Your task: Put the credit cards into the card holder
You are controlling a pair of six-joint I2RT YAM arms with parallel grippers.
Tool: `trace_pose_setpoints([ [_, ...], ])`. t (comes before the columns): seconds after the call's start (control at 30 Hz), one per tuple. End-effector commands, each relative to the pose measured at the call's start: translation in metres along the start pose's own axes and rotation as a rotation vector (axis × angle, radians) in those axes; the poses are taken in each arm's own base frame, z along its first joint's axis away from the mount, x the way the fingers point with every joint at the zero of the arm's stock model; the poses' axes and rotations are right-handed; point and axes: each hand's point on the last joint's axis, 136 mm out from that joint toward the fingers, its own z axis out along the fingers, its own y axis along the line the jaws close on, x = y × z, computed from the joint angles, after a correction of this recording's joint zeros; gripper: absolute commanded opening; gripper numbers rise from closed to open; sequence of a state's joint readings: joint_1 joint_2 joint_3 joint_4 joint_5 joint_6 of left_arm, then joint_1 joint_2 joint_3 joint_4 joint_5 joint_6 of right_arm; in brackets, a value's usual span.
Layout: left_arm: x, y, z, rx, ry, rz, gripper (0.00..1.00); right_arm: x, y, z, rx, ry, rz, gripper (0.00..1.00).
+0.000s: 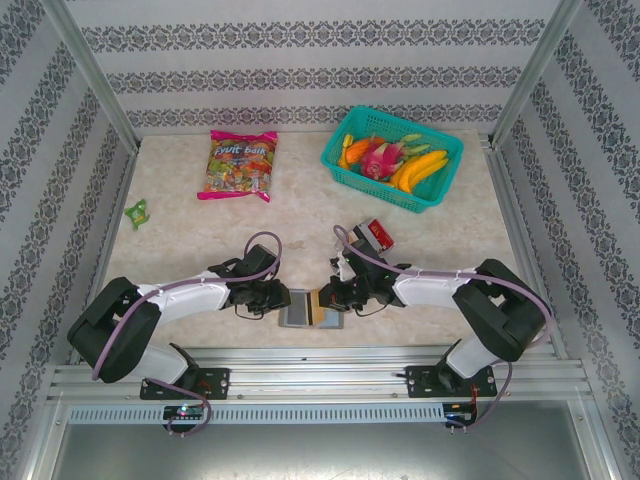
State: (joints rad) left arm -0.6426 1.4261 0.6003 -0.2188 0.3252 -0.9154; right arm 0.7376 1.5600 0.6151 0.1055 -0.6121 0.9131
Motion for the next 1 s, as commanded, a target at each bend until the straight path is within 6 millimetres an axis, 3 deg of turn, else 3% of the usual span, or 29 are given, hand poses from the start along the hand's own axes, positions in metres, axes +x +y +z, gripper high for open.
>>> trace_pose_setpoints([
  [0.0,0.005,-0.005,0.008,0.021,0.007,0.047,0.26,-0.004,0.000,0.007,0.003,-0.005,-0.008,0.00],
  [0.17,0.006,-0.005,0.009,0.021,0.008,0.046,0.26,-0.006,0.002,0.015,-0.017,0.009,0.004,0.00],
  [0.23,0.006,-0.005,0.008,0.021,0.008,0.049,0.26,-0.009,-0.007,0.010,0.020,-0.026,0.021,0.00],
  [0.53,0.007,-0.003,0.007,0.021,0.008,0.044,0.26,-0.023,-0.005,0.001,0.009,-0.070,-0.002,0.00],
  [0.77,0.008,-0.002,0.006,0.018,0.010,0.047,0.26,-0.022,-0.008,-0.005,0.020,-0.088,-0.007,0.00],
  [0.97,0.006,-0.005,0.006,0.025,0.007,0.048,0.26,-0.019,-0.006,0.005,0.003,-0.075,0.008,0.00],
])
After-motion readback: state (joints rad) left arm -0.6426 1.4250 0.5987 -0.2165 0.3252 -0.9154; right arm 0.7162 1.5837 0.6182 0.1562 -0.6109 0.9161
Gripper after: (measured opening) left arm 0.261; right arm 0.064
